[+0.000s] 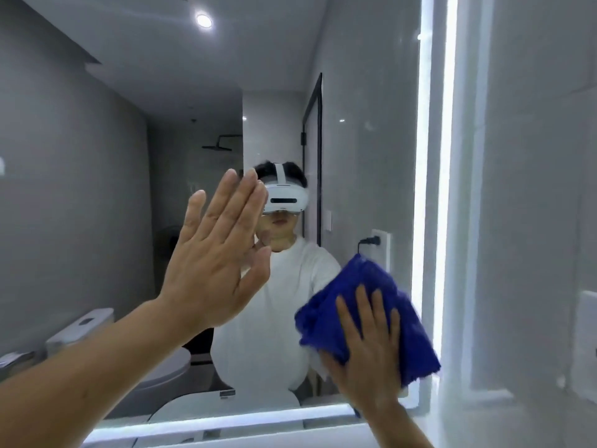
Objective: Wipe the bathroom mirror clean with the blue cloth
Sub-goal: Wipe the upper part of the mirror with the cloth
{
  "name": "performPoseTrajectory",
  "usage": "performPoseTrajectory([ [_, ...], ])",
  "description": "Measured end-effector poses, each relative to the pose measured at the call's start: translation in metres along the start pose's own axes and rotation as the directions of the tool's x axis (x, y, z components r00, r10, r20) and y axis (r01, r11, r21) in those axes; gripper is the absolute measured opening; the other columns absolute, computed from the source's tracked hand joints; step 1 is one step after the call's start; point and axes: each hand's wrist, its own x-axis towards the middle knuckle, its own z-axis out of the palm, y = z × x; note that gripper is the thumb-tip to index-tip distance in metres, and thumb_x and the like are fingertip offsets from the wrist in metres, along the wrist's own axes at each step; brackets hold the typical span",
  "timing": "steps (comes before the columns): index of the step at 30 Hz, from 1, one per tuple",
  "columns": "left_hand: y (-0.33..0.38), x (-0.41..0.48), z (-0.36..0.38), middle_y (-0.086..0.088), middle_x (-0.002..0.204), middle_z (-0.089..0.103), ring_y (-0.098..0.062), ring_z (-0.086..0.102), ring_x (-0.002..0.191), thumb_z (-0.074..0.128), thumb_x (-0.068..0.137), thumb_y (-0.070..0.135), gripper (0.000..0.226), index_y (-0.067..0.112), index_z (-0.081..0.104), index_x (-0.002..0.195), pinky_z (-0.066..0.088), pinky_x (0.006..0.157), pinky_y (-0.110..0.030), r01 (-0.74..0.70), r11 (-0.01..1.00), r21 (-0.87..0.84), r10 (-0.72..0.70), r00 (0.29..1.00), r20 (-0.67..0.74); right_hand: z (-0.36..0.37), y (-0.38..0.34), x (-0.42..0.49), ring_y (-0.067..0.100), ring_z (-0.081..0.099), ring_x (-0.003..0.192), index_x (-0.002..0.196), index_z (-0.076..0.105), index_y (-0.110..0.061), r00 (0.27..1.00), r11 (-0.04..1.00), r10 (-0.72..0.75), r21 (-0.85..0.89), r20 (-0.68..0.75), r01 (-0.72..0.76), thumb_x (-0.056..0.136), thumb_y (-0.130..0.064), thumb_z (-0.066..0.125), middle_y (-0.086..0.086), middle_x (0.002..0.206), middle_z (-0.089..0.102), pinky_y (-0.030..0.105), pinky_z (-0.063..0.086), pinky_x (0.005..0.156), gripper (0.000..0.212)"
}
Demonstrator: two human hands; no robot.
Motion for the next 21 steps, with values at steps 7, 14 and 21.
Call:
performPoseTrajectory([
  [7, -0.007, 0.012, -0.013, -0.006, 0.166, 0.003, -0.023, 0.001, 0.153, 0.024, 0.1, 0.038, 0.065, 0.013, 0.006, 0.157, 0.007, 0.122, -0.052, 0.023, 1.0, 0.014, -0.023, 1.0, 0.013, -0.012, -0.008, 0.014, 0.036, 0.026, 0.142, 0.149, 0.03, -0.025, 0.992, 0.999, -0.009, 0.046, 0.129, 0.003, 0.094, -0.069, 0.023, 0.006, 0.157, 0.025, 0.048, 0.0, 0.12, 0.071],
  [14, -0.015, 0.029, -0.028, -0.008, 0.164, 0.015, -0.022, 0.008, 0.153, 0.026, 0.1, 0.04, 0.064, 0.009, 0.013, 0.154, 0.011, 0.12, -0.051, 0.035, 0.998, 0.059, -0.034, 0.999, -0.01, -0.052, -0.034, 0.171, 0.03, 0.005, 0.149, 0.153, 0.019, -0.024, 0.996, 1.0, 0.012, 0.014, -0.093, -0.011, 0.097, -0.058, 0.027, 0.006, 0.162, 0.01, 0.047, -0.005, 0.118, 0.066],
  [21, -0.028, 0.051, -0.041, -0.01, 0.163, 0.018, -0.024, 0.011, 0.152, 0.023, 0.101, 0.041, 0.062, 0.008, 0.017, 0.153, 0.012, 0.118, -0.049, 0.011, 0.99, 0.139, -0.008, 1.0, -0.021, -0.088, -0.032, 0.305, 0.027, -0.009, 0.149, 0.154, -0.002, -0.024, 0.975, 0.994, 0.111, 0.011, -0.192, -0.111, 0.099, -0.059, 0.013, 0.006, 0.163, -0.005, 0.047, -0.011, 0.115, 0.067],
])
